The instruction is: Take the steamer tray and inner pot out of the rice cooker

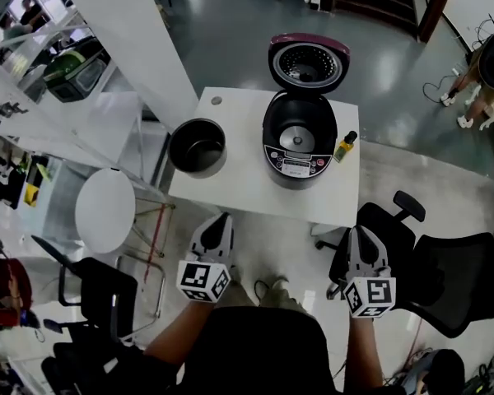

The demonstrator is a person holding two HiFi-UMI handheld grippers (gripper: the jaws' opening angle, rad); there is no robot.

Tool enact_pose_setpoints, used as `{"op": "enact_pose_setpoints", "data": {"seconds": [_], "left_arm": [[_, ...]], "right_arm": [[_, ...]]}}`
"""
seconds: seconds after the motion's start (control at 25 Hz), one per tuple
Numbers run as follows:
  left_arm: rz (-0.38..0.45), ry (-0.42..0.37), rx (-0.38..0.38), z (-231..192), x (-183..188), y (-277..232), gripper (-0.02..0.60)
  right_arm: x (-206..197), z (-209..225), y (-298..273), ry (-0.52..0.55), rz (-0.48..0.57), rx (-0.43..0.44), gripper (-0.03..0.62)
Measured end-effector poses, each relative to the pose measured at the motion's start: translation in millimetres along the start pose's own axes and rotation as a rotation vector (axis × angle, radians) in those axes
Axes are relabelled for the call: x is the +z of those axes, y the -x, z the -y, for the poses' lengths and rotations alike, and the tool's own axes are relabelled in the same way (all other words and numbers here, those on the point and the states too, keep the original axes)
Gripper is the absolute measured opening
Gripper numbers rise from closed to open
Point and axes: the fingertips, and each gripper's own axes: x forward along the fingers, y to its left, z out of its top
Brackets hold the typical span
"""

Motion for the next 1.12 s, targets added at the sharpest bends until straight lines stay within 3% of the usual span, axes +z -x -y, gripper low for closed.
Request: {"op": "enact_pose_setpoints", "data": {"seconds": [0.16,0.6,0.84,1.12], "left_arm": [[0.004,-0.028,-0.005,-3.7,-0.2,-1.8,0.008],[0.049,-0.012,0.026,6.6,-1.6,12.9,0.008],[0.056,-0.131,0.028,23.7,-0.2,27.4,0.008],[0.053,-0.082,0.046,34.0,-11.2,38.2,0.008]], "right_arm": [[1.3,-10.7,-0.6,0.017,0.014,-0.005,0.002],[-4.1,-8.7,4.8,0.031,0.016,-0.005,0.002],[-5.8,-19.2,14.1,0.029,0.040,0.030,0.002],[-2.4,-15.9,24.7,0.007,0.067,0.055,0.002]]}}
